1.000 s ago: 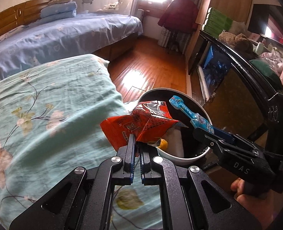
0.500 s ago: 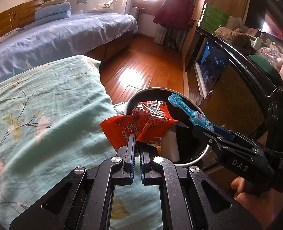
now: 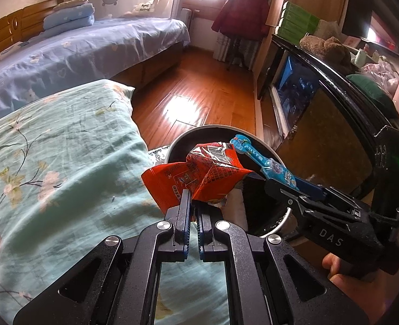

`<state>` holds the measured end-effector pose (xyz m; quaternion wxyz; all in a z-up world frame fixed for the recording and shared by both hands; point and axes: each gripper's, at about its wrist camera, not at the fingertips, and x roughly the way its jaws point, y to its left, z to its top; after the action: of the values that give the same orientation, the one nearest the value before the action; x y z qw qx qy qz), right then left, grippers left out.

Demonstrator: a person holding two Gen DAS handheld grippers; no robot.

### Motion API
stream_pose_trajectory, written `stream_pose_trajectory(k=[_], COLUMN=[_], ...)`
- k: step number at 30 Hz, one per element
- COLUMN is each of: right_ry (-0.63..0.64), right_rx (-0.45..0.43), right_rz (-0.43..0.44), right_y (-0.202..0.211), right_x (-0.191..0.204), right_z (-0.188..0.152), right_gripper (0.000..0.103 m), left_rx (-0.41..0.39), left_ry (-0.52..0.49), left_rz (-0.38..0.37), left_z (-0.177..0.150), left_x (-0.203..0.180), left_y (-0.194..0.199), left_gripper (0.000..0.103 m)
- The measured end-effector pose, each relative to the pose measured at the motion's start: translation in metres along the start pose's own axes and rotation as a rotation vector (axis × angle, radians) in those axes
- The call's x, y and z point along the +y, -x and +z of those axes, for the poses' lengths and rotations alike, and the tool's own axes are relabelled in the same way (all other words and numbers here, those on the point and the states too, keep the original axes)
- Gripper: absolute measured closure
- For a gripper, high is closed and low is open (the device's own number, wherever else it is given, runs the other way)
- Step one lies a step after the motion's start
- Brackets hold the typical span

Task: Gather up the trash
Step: 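Carry the red-orange wrapper and blue bottle over the black bin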

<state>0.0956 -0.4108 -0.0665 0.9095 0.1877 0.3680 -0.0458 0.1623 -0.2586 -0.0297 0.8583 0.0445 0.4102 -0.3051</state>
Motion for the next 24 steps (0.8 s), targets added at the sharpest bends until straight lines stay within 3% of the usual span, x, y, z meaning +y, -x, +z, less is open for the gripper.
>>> stream_pose_trajectory(k=[24], right_ry=[-0.004], right_rx=[0.012], right_rz=[-0.009], right_y=[-0.008], right_x=[-0.009], right_z=[0.005], right_gripper=[0.052], left_rx=[0.017], left_ry=[-0.009], left_rz=[0.006], left_z=[0.004], left_x=[-0.006], left_y=[-0.012], left_gripper=[0.099])
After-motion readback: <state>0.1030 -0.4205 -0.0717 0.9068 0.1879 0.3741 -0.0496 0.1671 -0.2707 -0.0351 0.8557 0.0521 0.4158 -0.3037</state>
